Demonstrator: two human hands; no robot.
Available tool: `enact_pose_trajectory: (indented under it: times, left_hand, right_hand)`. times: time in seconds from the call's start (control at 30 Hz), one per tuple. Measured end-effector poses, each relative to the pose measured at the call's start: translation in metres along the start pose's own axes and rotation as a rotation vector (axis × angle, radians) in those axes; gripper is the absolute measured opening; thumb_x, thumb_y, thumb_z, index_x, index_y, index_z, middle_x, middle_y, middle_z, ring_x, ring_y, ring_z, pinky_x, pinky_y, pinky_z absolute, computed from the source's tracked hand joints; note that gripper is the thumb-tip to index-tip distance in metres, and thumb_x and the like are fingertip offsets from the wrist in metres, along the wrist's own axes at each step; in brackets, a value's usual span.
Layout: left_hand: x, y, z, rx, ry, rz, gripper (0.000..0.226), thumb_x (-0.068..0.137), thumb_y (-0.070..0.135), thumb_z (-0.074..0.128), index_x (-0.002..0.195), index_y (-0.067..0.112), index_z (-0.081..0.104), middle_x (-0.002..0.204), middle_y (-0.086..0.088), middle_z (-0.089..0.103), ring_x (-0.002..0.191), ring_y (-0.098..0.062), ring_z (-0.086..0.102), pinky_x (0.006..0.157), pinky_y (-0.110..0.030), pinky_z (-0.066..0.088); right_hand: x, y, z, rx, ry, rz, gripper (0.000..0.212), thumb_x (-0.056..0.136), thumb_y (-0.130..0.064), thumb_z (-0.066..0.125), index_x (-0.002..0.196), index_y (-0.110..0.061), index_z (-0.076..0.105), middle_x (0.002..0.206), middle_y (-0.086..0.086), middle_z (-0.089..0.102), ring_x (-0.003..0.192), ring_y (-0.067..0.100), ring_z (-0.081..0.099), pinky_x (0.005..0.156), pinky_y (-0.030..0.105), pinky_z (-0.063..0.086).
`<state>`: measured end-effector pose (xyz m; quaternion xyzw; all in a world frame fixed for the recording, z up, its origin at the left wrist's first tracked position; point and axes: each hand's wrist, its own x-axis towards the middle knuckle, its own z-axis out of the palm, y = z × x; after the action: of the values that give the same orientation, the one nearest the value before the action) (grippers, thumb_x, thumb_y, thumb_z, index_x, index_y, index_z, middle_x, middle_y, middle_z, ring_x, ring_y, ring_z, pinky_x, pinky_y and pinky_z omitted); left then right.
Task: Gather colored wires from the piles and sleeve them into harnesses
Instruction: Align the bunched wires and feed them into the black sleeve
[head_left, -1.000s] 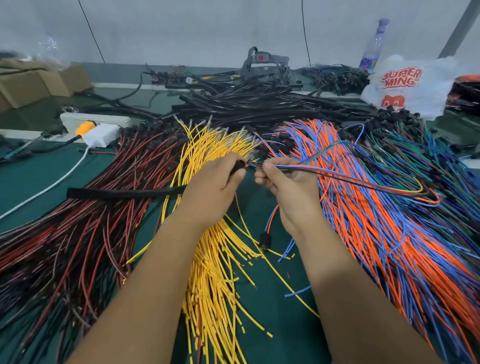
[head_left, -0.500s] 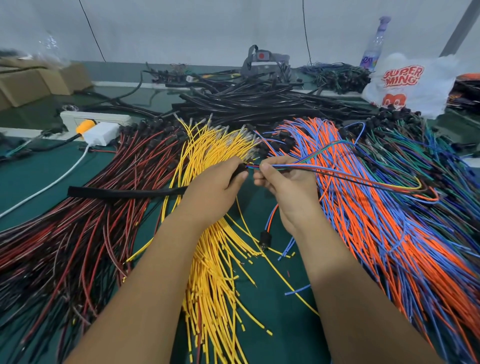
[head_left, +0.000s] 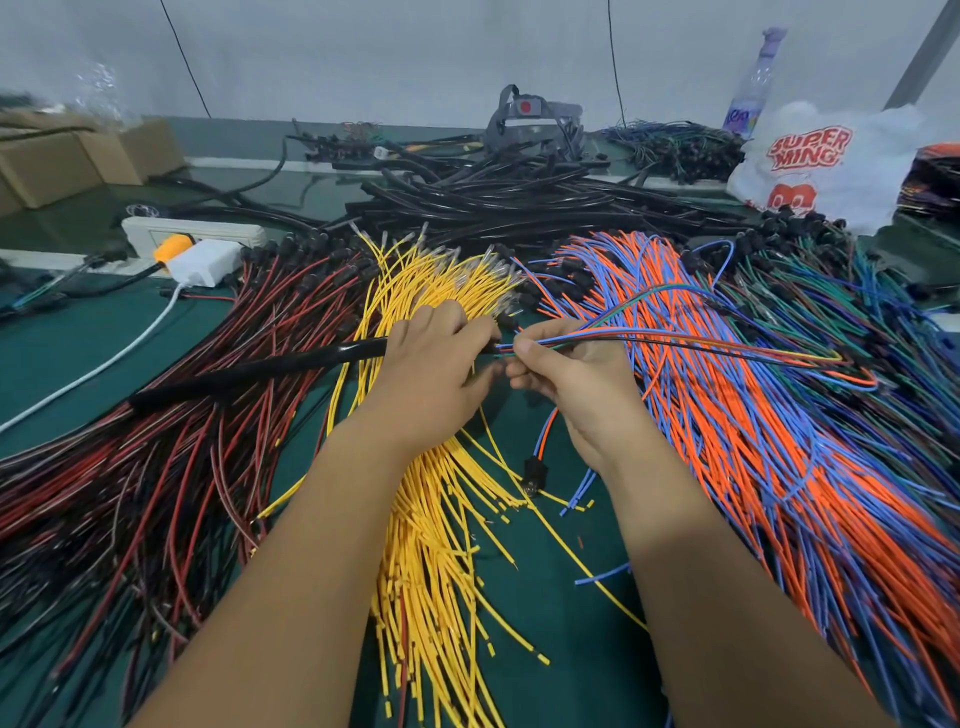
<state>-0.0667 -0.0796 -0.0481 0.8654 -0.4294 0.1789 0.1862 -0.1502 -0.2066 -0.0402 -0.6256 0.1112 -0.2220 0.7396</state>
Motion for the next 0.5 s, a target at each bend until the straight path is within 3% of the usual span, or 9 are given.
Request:
enact_pose_trajectory:
  times: [0.17,0.5]
  left_hand:
    - [-0.0004,0.0021,-0.0037,-0.031,-0.041,0.023,0.017,0.088,0.039,0.051,0.100,0.027,0.052,0.088,0.006,0.035,0.087,-0.014,0.027,0.074,-0.032,0.017]
    - [-0.0010,0.0023,-0.0041,-0.017,-0.035,-0.031,0.024,0.089,0.049,0.032,0.095,0.035,0.051,0.084,0.010,0.035,0.088,-0.011,0.028,0.075,-0.030,0.013]
  right_hand:
    - [0.0008,0.0030,-0.0001,-0.015,0.008,0.012,0.015,0.090,0.006,0.059,0.082,-0.007,0.061,0.065,0.004,0.062,0.057,0.008,0.064,0.057,0.017,0.051]
    - [0.0028,0.0047,-0.0011,-0.092,0.055,-0.078,0.014,0.089,0.003,0.063,0.080,-0.009,0.065,0.057,-0.002,0.066,0.056,0.009,0.064,0.055,0.019,0.051]
